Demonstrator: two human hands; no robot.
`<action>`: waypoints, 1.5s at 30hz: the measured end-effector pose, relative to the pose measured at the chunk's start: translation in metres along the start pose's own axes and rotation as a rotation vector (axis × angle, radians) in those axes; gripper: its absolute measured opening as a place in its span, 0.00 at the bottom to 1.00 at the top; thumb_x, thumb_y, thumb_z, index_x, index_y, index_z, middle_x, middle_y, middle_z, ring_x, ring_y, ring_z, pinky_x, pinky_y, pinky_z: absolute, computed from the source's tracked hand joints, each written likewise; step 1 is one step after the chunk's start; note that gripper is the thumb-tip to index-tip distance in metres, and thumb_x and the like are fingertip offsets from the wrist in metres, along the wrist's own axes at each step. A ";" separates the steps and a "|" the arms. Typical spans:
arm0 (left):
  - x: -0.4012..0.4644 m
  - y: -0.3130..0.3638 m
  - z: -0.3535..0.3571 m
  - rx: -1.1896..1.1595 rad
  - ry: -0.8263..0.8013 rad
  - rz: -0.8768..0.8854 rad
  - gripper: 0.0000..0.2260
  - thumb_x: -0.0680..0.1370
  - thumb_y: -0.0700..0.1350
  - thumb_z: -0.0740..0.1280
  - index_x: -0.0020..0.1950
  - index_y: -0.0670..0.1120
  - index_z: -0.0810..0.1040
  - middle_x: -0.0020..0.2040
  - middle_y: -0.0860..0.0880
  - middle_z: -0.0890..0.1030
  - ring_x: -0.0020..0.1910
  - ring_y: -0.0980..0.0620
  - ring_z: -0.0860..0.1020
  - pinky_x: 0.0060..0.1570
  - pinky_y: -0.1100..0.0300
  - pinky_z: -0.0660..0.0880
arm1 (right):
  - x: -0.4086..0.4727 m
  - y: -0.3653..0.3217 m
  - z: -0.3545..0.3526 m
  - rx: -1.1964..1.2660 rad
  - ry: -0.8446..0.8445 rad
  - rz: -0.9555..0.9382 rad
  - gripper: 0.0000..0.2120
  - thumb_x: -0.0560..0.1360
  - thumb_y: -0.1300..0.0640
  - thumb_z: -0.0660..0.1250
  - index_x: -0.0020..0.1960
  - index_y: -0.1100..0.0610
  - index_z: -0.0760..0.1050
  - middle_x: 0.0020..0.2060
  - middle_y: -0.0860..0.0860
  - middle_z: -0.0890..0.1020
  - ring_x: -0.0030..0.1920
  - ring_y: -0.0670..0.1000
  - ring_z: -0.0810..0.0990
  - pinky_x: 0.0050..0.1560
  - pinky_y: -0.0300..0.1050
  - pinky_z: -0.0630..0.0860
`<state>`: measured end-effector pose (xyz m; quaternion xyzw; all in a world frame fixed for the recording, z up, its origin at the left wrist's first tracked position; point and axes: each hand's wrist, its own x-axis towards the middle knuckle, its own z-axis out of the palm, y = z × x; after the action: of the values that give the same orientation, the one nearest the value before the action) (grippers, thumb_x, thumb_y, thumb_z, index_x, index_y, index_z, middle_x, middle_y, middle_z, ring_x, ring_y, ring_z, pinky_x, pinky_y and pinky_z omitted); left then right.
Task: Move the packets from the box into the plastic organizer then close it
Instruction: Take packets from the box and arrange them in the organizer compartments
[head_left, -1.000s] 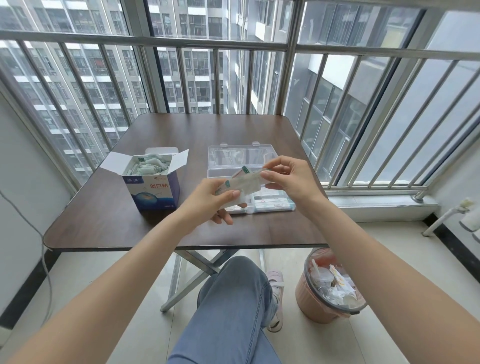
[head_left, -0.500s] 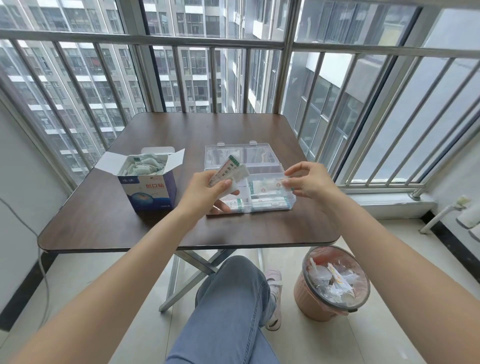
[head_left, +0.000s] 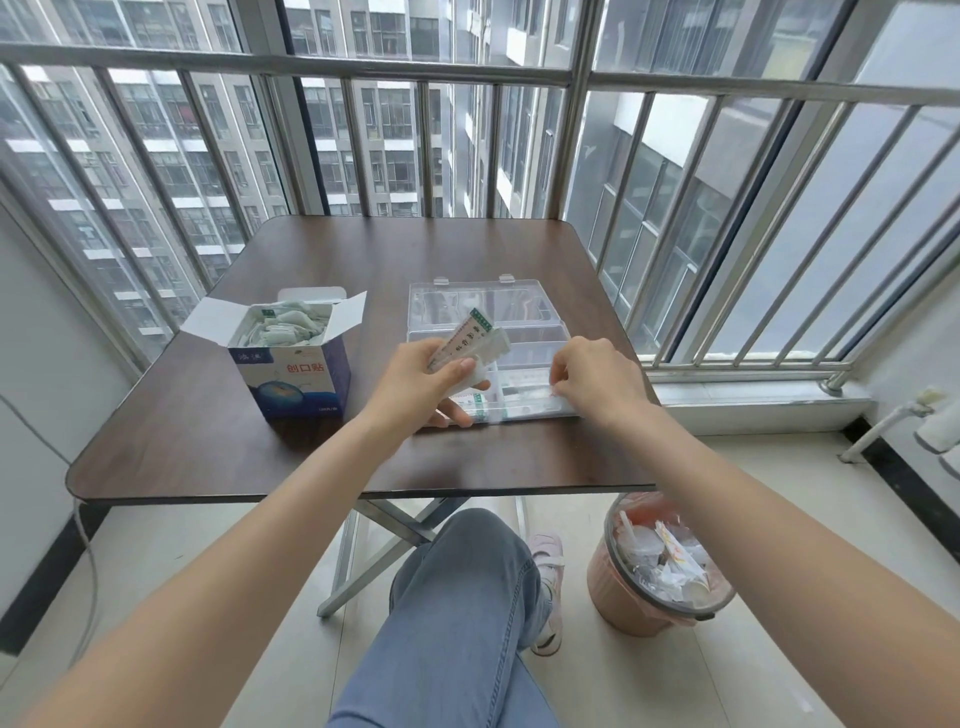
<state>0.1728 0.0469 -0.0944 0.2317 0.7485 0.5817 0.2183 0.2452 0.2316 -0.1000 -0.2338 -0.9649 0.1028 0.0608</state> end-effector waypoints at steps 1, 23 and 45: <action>0.000 0.000 0.000 -0.002 -0.001 -0.001 0.07 0.80 0.43 0.62 0.57 0.45 0.74 0.43 0.50 0.83 0.23 0.55 0.78 0.21 0.68 0.70 | -0.001 -0.002 0.000 -0.025 0.007 -0.007 0.08 0.72 0.65 0.63 0.47 0.56 0.79 0.50 0.53 0.81 0.50 0.58 0.78 0.41 0.44 0.67; 0.033 0.005 0.053 0.233 -0.144 -0.095 0.08 0.83 0.47 0.52 0.55 0.43 0.65 0.50 0.41 0.80 0.22 0.53 0.78 0.24 0.62 0.68 | 0.001 0.013 -0.017 0.160 -0.028 0.091 0.14 0.76 0.60 0.56 0.50 0.60 0.79 0.47 0.59 0.80 0.52 0.60 0.77 0.49 0.50 0.73; 0.021 0.013 0.034 0.046 -0.076 -0.032 0.07 0.82 0.46 0.57 0.57 0.46 0.70 0.46 0.50 0.82 0.22 0.54 0.77 0.21 0.66 0.68 | -0.005 -0.006 -0.038 0.303 -0.353 0.248 0.09 0.74 0.66 0.52 0.36 0.59 0.64 0.29 0.55 0.78 0.21 0.49 0.67 0.24 0.37 0.61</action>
<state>0.1773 0.0883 -0.0910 0.2463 0.7565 0.5517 0.2505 0.2537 0.2306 -0.0622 -0.3168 -0.8982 0.2918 -0.0875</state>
